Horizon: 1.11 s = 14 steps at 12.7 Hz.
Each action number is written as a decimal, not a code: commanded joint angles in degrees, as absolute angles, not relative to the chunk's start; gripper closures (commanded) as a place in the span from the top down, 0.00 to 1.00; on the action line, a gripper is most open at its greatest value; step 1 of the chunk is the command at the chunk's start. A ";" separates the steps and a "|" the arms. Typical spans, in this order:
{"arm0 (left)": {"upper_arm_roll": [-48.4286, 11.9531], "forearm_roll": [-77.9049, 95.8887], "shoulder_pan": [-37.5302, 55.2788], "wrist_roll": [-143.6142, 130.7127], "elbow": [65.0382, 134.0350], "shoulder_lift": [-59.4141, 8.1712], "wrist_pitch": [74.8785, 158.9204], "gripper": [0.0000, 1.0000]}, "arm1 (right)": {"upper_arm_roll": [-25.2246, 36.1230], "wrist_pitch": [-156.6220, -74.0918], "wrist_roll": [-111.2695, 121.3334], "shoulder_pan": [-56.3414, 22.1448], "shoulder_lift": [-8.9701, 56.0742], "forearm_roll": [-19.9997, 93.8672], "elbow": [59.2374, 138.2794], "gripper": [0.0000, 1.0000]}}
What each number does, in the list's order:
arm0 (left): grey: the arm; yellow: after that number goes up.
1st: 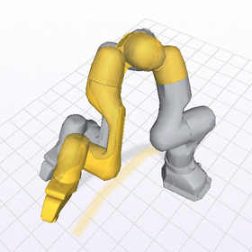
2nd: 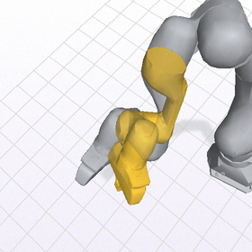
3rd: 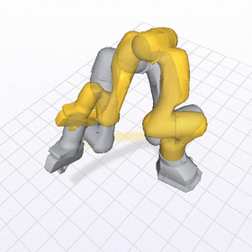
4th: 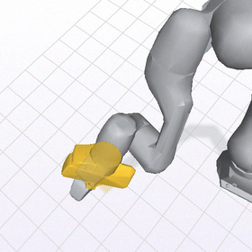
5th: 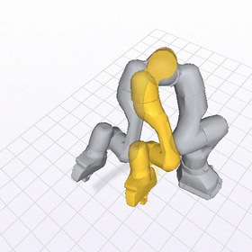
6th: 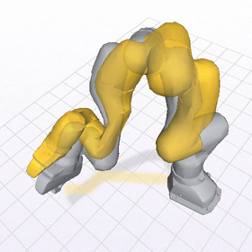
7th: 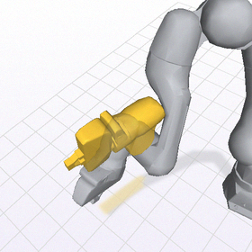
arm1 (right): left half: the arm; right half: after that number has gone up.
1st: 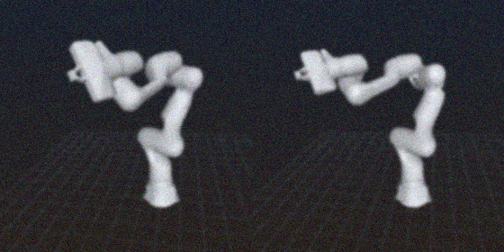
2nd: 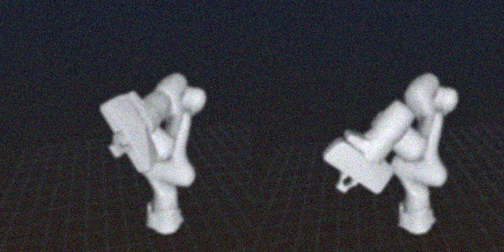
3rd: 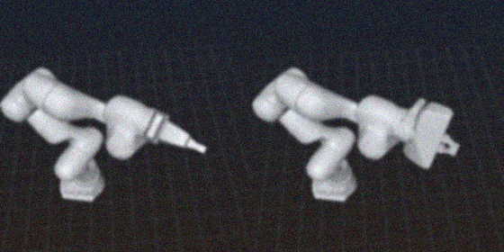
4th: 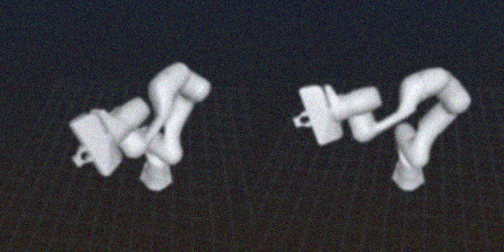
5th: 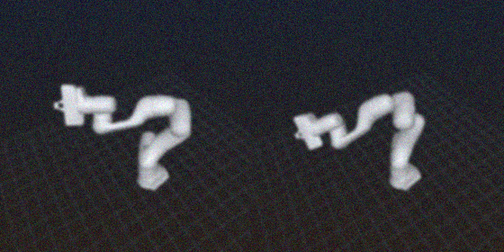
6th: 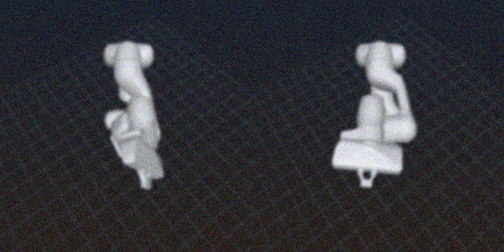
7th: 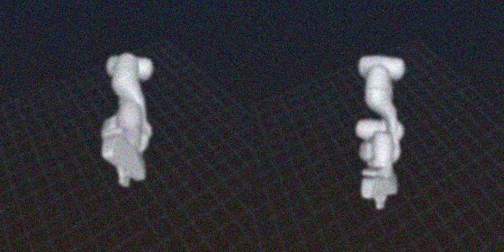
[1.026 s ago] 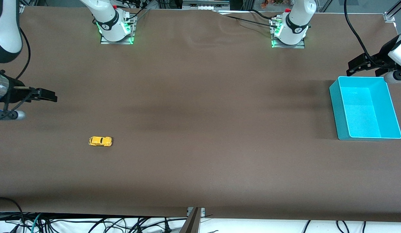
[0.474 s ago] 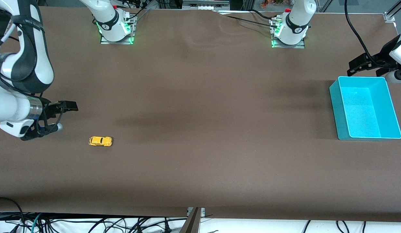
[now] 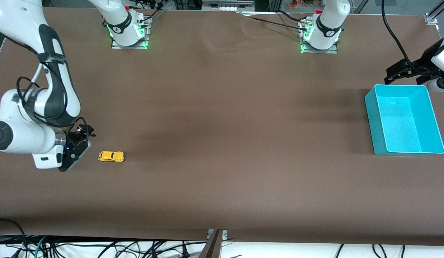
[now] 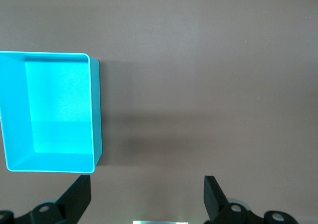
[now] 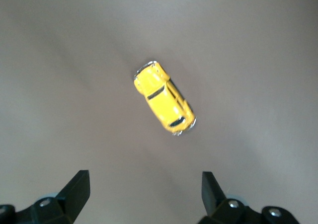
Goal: Wind and store yellow beetle car
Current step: 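Move the right gripper over the yellow beetle car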
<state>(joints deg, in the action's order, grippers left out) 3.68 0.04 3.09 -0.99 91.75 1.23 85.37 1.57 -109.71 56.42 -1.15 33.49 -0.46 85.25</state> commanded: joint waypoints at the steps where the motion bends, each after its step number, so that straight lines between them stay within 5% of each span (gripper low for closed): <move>1: 4.22 0.26 3.60 -1.49 90.62 0.70 85.25 1.00 | 1.50 -113.98 66.42 -1.32 34.98 -0.26 85.95 0.99; 6: 4.22 0.26 3.60 -1.49 90.62 0.70 85.25 1.00 | 1.41 -127.69 78.03 -2.37 35.33 -0.09 93.42 0.99; 14: 4.22 0.26 3.60 -1.49 90.62 0.70 85.25 1.00 | 1.06 -137.90 86.29 -2.99 37.44 0.26 98.53 0.99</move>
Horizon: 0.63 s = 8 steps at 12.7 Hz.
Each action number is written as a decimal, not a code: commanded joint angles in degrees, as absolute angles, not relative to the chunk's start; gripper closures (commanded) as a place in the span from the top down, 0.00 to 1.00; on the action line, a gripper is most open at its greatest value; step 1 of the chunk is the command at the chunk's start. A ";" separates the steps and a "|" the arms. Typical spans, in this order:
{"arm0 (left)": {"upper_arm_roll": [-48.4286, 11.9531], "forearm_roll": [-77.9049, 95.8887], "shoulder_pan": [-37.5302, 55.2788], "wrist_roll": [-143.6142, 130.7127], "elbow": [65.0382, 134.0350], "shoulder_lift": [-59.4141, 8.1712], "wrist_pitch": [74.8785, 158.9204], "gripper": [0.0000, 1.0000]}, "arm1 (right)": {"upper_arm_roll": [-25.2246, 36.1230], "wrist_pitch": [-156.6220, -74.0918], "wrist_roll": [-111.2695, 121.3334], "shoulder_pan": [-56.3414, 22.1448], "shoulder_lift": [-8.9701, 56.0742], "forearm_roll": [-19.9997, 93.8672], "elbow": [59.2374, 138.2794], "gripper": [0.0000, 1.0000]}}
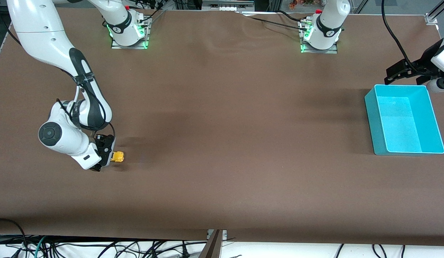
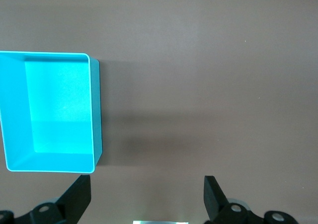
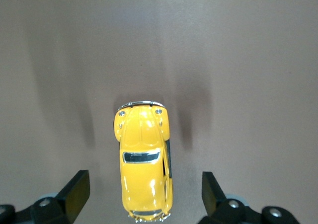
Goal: Wind and store yellow beetle car
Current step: 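Lower the right gripper and grasp the yellow car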
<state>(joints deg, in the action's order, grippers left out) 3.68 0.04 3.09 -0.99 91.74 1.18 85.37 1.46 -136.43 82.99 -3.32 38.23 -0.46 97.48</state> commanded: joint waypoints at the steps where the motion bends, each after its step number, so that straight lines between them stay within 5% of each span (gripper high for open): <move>1: 4.22 0.26 3.60 -1.49 90.62 0.70 85.25 1.00 | 1.05 -138.16 86.74 -2.99 37.44 0.26 98.53 0.99; 4: 4.22 0.26 3.60 -1.49 90.62 0.70 85.25 1.00 | 1.05 -138.25 87.18 -3.08 37.44 0.26 98.53 0.99; 8: 4.22 0.26 3.60 -1.49 90.62 0.70 85.25 1.00 | 1.05 -138.25 88.59 -2.99 37.44 0.44 98.61 0.80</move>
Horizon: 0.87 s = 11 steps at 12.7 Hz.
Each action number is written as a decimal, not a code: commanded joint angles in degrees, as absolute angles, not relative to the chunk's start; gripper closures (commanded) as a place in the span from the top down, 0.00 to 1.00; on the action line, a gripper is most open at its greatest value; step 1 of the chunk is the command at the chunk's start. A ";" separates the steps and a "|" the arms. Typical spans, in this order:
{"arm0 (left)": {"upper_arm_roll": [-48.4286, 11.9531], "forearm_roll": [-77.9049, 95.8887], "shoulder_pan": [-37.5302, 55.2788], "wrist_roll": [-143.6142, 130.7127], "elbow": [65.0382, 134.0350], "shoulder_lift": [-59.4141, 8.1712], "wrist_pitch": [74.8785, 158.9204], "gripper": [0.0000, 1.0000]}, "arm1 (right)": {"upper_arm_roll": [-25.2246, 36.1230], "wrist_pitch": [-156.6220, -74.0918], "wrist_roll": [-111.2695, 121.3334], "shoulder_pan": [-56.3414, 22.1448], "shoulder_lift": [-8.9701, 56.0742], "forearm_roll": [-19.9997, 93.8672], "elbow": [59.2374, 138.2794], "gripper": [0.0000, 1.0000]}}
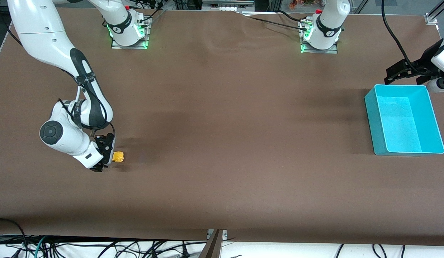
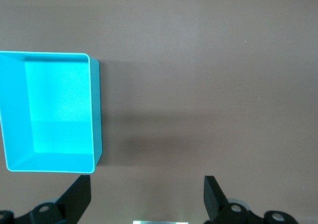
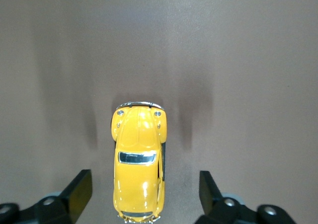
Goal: Wind and store yellow beetle car
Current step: 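Lower the right gripper and grasp the yellow car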
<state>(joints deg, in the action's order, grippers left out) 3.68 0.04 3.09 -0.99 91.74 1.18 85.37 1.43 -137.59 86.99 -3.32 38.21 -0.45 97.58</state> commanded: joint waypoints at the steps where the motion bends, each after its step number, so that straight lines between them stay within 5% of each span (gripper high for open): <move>1: 4.22 0.26 3.60 -1.49 90.62 0.70 85.25 1.00 | 0.97 -138.34 88.59 -2.90 37.44 0.44 98.87 0.76; 7: 4.22 0.35 3.60 -1.58 90.62 0.62 85.25 1.00 | 1.05 -138.34 88.51 -2.72 37.44 0.53 98.96 0.36; 11: 4.22 0.35 3.60 -1.58 90.62 0.62 85.25 1.00 | 1.05 -138.25 88.51 -2.38 37.44 0.53 99.14 0.30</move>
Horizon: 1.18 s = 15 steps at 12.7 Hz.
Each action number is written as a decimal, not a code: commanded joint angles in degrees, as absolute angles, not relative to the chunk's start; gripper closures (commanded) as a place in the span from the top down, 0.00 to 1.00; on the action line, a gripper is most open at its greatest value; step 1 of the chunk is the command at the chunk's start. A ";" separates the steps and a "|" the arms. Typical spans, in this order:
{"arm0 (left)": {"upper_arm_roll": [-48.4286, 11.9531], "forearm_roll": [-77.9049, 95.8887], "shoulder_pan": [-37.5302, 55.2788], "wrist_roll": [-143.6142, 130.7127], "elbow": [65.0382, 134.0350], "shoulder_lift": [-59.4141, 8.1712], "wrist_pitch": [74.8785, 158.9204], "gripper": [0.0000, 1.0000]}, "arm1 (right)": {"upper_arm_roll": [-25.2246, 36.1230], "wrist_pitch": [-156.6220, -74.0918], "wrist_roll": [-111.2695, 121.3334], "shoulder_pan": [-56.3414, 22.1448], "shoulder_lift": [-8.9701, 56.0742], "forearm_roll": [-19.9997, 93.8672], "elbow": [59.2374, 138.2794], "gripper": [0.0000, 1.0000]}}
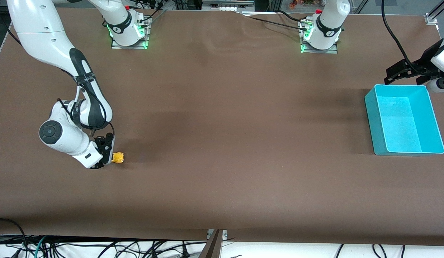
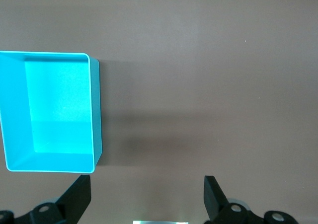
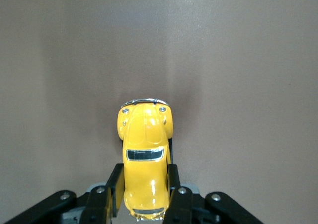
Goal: Wind and store yellow beetle car
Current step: 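Lower the right gripper and grasp the yellow car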
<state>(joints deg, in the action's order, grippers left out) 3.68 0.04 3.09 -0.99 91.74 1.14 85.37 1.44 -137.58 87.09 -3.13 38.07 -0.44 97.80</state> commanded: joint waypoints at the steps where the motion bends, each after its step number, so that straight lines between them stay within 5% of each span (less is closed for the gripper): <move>1: 4.22 0.35 3.60 -1.58 90.62 0.62 85.25 1.00 | 1.05 -138.25 88.51 -2.03 37.44 0.53 99.23 0.30; 15: 4.22 0.35 3.60 -1.58 90.62 0.62 85.25 1.00 | 1.05 -138.34 94.74 3.51 38.67 1.84 98.96 0.31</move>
